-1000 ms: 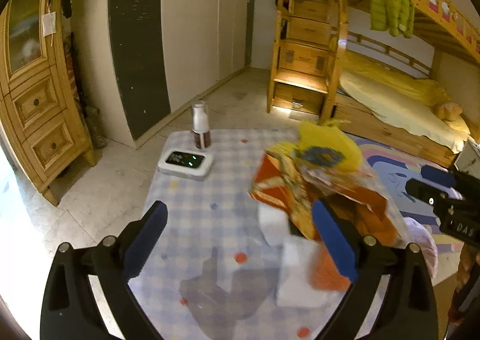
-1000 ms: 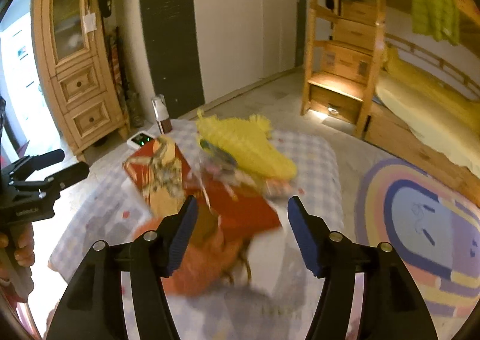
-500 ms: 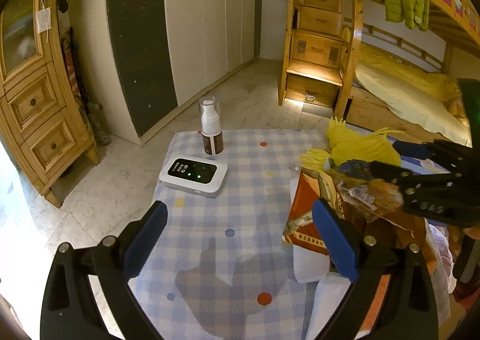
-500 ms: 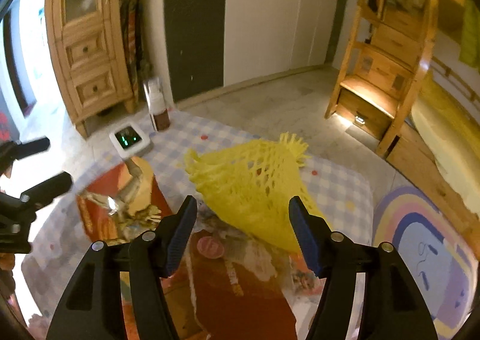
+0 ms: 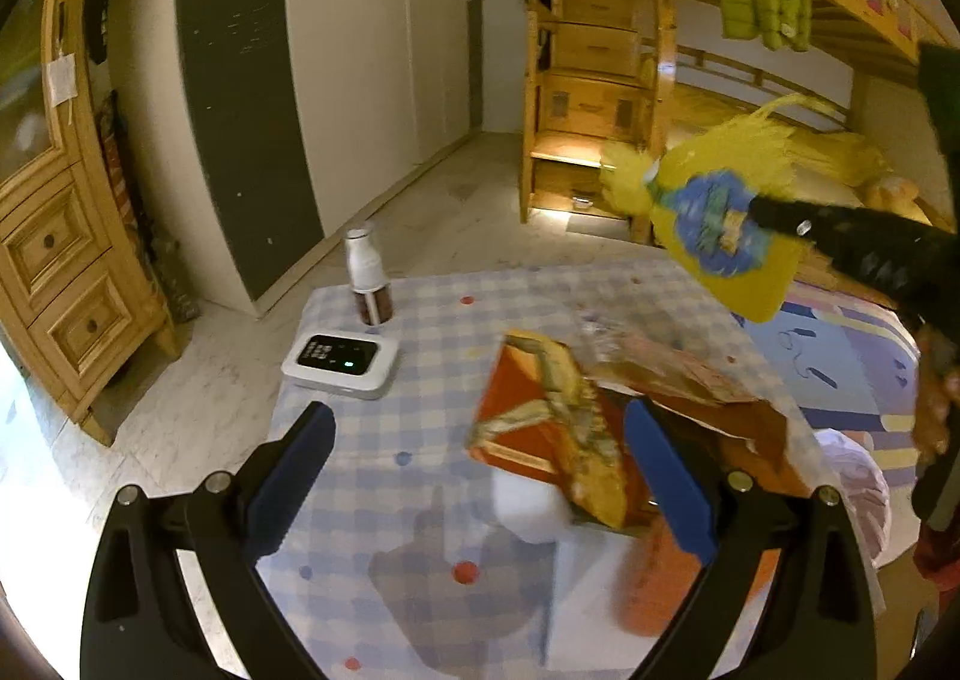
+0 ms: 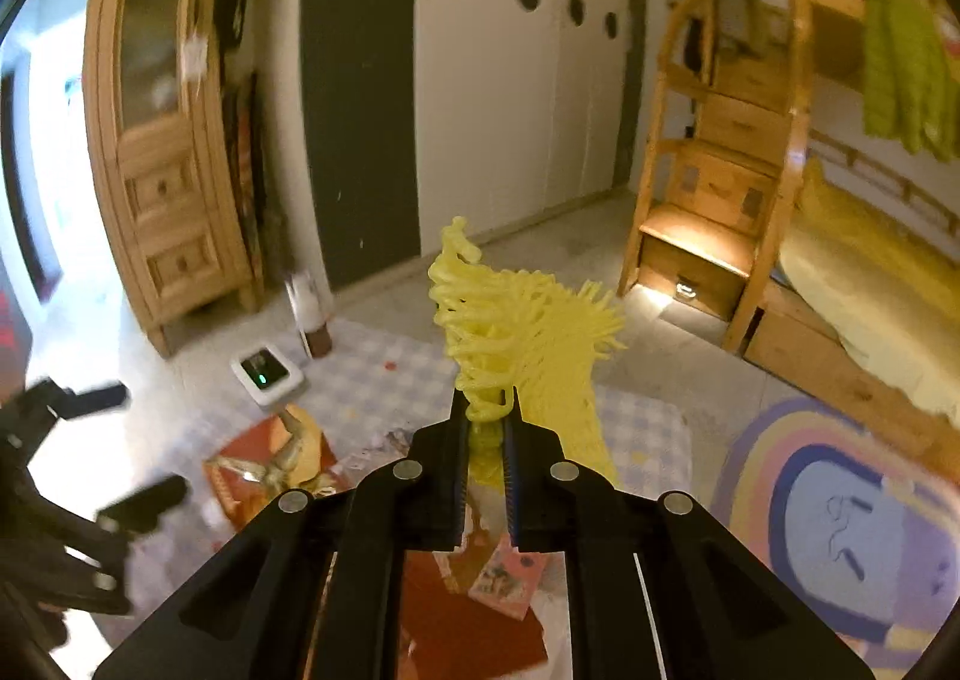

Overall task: Collect trash
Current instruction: 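Grasp the yellow foam fruit net with the right tool, then grasp the clear plastic wrapper with the left tool while the right tool holds the net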

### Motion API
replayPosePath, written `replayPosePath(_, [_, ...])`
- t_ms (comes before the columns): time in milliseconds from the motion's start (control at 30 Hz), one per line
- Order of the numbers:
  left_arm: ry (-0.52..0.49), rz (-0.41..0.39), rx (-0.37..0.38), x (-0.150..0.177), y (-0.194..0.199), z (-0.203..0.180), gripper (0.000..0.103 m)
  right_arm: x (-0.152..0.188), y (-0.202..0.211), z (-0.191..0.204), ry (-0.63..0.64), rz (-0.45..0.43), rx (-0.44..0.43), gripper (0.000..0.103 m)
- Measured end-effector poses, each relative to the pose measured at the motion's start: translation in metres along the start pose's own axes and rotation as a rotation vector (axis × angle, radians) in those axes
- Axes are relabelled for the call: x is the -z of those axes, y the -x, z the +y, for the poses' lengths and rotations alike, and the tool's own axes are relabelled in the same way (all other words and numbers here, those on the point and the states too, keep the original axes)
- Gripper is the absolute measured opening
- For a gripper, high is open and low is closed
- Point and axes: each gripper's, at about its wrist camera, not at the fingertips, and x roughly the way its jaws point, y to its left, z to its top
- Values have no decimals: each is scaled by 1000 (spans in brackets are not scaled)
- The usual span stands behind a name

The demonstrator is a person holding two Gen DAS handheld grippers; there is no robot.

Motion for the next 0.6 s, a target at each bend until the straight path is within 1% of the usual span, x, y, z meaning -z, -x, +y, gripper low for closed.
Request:
replayPosePath(100, [-20, 5, 27, 1, 0, -14, 94, 9, 29, -11, -53, -33, 15, 10])
replayPosePath(167, [-35, 7, 57, 1, -2, -23, 94, 16, 36, -14, -75, -36, 16, 10])
replayPosePath(200, [-41, 9, 73, -1, -3, -29, 92, 22, 37, -17, -84, -29, 17, 10])
replayPosePath(300, [-57, 17, 88, -5, -11, -41, 85, 35, 25, -24, -127, -4, 16, 10])
replayPosePath(367, [-72, 22, 98, -8, -16, -47, 83, 41, 16, -28, -153, 15, 6, 10])
replayPosePath(400, [-77, 23, 98, -8, -17, -49, 82, 47, 4, -31, -171, 46, 4, 10])
replayPosePath(433, [-83, 25, 100, -9, -20, -50, 81, 52, 0, -33, -189, 65, -5, 10])
replayPosePath(500, [-89, 31, 107, -9, -25, -52, 81, 66, -12, -41, -260, 113, -52, 10])
replayPosePath(600, [-96, 42, 115, -9, -32, -53, 80, 82, -22, -45, -303, 153, -70, 10])
